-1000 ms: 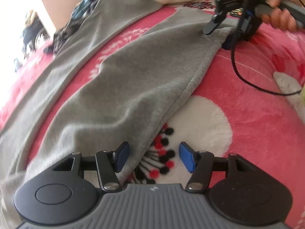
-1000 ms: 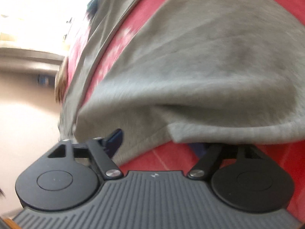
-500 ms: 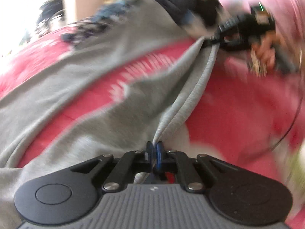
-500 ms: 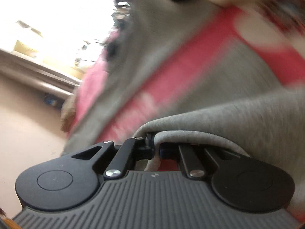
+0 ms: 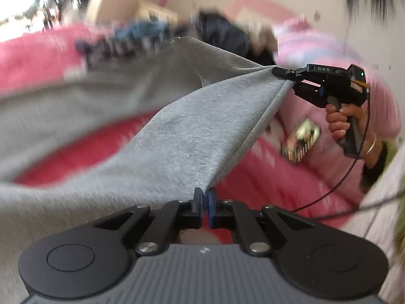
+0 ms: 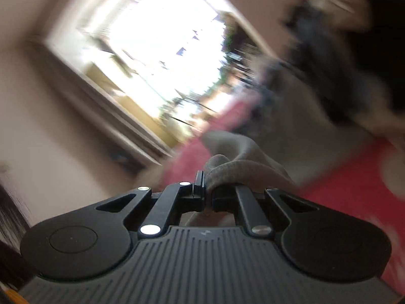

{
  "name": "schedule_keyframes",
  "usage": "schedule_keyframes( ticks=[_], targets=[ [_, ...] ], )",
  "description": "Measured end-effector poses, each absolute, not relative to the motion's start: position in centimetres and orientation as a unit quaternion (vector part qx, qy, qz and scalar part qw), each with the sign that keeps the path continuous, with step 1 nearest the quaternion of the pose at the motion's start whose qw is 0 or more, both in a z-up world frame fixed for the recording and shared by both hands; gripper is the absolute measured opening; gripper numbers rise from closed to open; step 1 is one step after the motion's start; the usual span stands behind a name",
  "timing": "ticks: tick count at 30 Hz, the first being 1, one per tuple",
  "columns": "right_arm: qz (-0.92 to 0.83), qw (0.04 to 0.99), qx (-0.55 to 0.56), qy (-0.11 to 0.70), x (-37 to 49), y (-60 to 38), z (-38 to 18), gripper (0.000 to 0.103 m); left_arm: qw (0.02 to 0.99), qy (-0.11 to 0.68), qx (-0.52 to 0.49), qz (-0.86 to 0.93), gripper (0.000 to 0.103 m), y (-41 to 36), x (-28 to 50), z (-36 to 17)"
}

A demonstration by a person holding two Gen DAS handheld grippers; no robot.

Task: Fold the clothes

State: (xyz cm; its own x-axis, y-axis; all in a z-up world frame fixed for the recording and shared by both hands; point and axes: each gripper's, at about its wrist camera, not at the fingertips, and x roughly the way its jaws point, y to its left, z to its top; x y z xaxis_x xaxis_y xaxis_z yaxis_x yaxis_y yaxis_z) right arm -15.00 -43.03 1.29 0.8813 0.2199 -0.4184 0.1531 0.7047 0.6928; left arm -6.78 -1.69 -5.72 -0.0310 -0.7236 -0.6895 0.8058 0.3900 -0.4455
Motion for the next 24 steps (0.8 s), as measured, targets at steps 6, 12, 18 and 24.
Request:
schedule_keyframes(
  ticks=[6,12,18,24],
  targets=[
    [-0.119,0.792,0.454,0.389,-20.1,-42.8,-11.2,0.003,0.650,0.506,0.132,-0.552,0.008,-2.5,-9.4,-11.8],
    [-0.157,0.782,0.432,0.421,-21.8,-42.7,-12.3,0.017,0.650,0.510,0.131,-0.548,0.028,-2.6,-9.4,-12.1],
    [-0.158,0.869,0.234,0.407,-20.6,-40.9,-7.0,0.030,0.642,0.502,0.119,-0.568,0.042,-3.4,-9.3,-11.1],
    [-0.154,0.884,0.217,0.384,-16.3,-44.1,-5.2,0.041,0.642,0.505,0.084,-0.571,0.043,-4.1,-8.4,-10.2]
  ],
)
